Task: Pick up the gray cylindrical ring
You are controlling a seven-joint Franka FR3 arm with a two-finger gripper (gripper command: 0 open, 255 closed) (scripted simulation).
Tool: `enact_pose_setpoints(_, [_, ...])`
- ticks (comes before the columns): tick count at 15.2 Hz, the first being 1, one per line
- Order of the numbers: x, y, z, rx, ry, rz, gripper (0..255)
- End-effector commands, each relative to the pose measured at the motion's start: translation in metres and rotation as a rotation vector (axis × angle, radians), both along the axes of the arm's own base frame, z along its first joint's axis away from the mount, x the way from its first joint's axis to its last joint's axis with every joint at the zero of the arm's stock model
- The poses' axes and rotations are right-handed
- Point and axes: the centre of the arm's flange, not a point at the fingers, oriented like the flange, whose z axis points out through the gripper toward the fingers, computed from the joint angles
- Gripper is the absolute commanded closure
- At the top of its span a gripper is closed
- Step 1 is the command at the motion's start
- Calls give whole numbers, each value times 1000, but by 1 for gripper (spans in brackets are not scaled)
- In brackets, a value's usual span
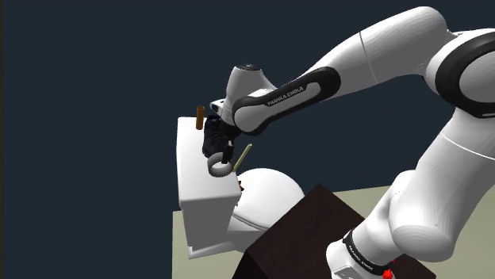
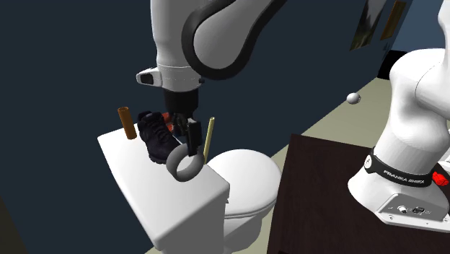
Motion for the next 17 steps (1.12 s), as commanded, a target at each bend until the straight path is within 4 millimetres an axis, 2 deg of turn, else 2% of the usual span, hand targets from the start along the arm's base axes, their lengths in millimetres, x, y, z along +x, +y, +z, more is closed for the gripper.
enact_pose_setpoints(1, [1, 2, -10, 1, -3, 6, 0])
enact_pose_setpoints(5, [1, 2, -32, 1, -3, 6, 0])
enact_pose_setpoints(7, [1, 2, -35, 1, -3, 6, 0])
enact_pose_setpoints(8, [0, 1, -35, 1, -3, 6, 255])
enact_pose_setpoints(17, [1, 2, -35, 1, -3, 6, 255])
